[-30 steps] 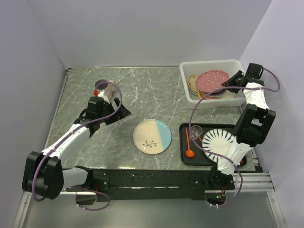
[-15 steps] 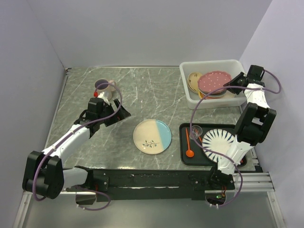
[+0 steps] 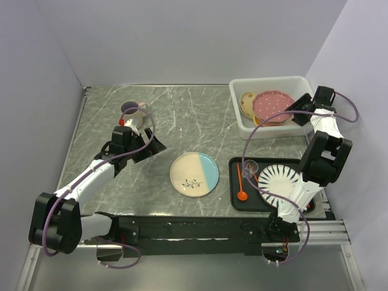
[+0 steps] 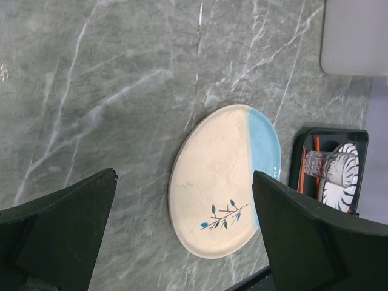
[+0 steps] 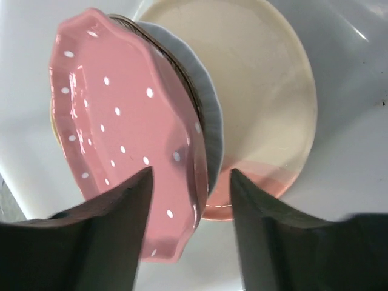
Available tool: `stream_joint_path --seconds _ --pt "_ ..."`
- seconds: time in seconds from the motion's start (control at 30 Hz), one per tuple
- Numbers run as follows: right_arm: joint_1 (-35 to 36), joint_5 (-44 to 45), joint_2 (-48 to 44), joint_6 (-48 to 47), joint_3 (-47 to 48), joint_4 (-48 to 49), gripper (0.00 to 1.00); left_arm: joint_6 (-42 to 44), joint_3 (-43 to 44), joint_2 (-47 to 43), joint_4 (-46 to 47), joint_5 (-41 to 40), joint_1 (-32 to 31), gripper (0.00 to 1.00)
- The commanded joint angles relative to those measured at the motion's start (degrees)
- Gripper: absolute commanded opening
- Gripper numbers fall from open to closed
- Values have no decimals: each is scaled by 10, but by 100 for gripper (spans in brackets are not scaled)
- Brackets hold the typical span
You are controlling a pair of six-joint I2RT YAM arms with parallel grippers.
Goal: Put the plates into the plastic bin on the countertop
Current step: Place the plate in the plastic bin.
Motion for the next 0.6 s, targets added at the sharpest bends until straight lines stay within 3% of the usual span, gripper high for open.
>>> stream_joint_path --seconds 0.0,0.2,0.57 --pt "-1 27 -61 8 -22 51 71 4 -10 -11 22 11 2 99" --pt "-1 43 -149 20 -81 113 82 5 -16 -3 32 34 3 99" --pt "1 32 -223 31 -126 169 86 8 -16 44 48 75 3 99"
